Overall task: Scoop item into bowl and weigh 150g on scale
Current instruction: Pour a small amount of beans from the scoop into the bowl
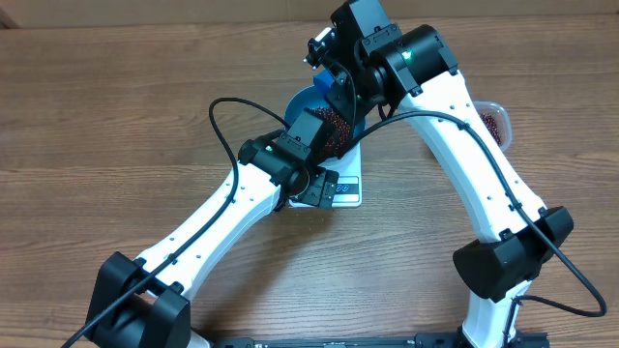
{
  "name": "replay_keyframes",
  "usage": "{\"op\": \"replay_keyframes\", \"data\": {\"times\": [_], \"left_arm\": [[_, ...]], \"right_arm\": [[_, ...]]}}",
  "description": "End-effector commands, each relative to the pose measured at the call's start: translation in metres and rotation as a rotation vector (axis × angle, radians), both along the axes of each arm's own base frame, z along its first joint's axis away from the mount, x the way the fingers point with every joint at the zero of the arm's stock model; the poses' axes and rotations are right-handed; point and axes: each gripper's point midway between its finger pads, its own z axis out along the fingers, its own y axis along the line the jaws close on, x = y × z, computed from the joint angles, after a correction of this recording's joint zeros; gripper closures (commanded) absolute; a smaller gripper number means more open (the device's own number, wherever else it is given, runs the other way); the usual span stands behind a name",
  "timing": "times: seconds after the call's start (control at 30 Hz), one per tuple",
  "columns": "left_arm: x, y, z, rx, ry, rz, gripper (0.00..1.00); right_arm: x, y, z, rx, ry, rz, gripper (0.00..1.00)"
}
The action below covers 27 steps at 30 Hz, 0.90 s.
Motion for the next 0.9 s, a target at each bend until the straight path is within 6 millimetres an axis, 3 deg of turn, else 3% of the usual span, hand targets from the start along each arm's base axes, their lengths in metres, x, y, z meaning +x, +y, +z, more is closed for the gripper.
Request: {"op": "replay_keyframes", "data": {"times": [0.0,0.87], "left_arm": [[0.0016,-0.0023,0.0054,-0.017,-0.008,0.005,0.00],[0.0016,-0.0023,0.0054,-0.017,-0.008,0.005,0.00]], "right_arm": [[0.0030,0.0035,0.0118,0.013,-0.038,0.007,0.96],[0.0120,-0.0022,0.0147,-0.022,-0.085,-0.022,0.96]]}}
